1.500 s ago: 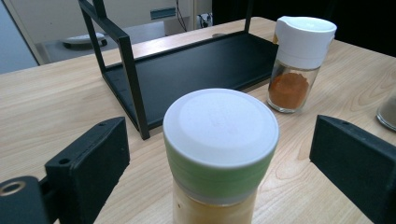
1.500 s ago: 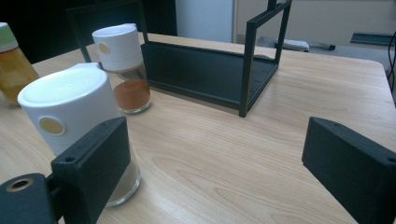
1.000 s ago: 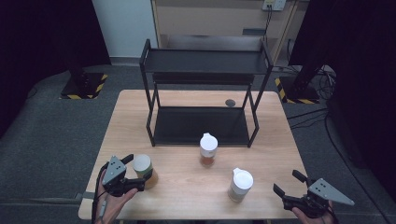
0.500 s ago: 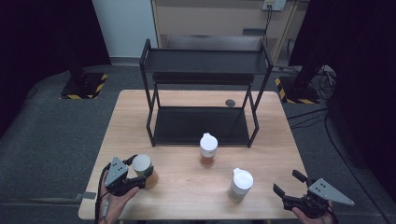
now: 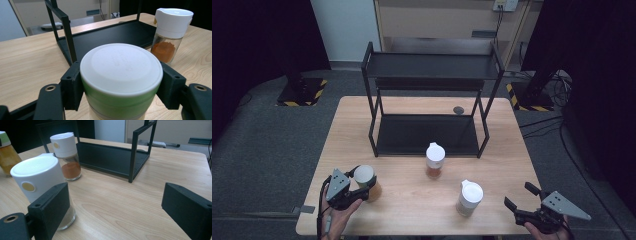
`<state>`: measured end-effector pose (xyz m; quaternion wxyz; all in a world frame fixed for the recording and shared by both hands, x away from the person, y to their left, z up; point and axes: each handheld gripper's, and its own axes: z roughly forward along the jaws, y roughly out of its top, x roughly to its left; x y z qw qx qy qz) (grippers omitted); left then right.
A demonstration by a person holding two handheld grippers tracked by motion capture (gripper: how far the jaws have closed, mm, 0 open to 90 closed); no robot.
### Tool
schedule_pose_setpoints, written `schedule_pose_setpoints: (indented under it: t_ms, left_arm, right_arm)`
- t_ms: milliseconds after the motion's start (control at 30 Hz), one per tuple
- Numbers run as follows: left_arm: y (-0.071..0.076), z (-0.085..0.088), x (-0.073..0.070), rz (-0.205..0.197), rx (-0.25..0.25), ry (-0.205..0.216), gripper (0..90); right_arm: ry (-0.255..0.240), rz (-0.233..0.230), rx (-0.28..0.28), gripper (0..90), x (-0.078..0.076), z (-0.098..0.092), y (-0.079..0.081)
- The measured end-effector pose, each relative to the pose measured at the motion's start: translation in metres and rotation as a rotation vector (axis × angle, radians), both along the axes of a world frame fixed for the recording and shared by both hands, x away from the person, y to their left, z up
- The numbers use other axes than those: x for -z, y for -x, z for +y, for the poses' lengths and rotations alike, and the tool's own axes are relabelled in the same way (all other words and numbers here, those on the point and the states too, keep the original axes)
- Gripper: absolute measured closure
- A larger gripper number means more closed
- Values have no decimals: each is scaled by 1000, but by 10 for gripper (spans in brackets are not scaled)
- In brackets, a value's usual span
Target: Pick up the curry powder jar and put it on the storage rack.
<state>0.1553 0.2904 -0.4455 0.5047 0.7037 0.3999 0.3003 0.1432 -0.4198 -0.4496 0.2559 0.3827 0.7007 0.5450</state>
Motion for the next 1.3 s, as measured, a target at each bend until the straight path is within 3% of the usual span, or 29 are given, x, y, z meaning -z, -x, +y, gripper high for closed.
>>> schedule_pose_setpoints:
  t_ms: [333, 867, 1133, 1300]
  left_arm:
    - [-4, -4, -7, -2, 11, 20, 315]
    - [-19, -16, -26, -9, 34, 10, 315]
    - [-29, -21, -34, -5, 38, 37, 315]
    - [-35, -25, -38, -3, 46, 23, 315]
  right_arm:
    - [1, -1, -1, 86, 0, 0, 0]
    - [0, -3, 0, 81, 0, 0, 0]
    - [-2, 0, 2, 64, 1, 0, -1]
    - [-9, 1, 4, 55, 1, 0, -1]
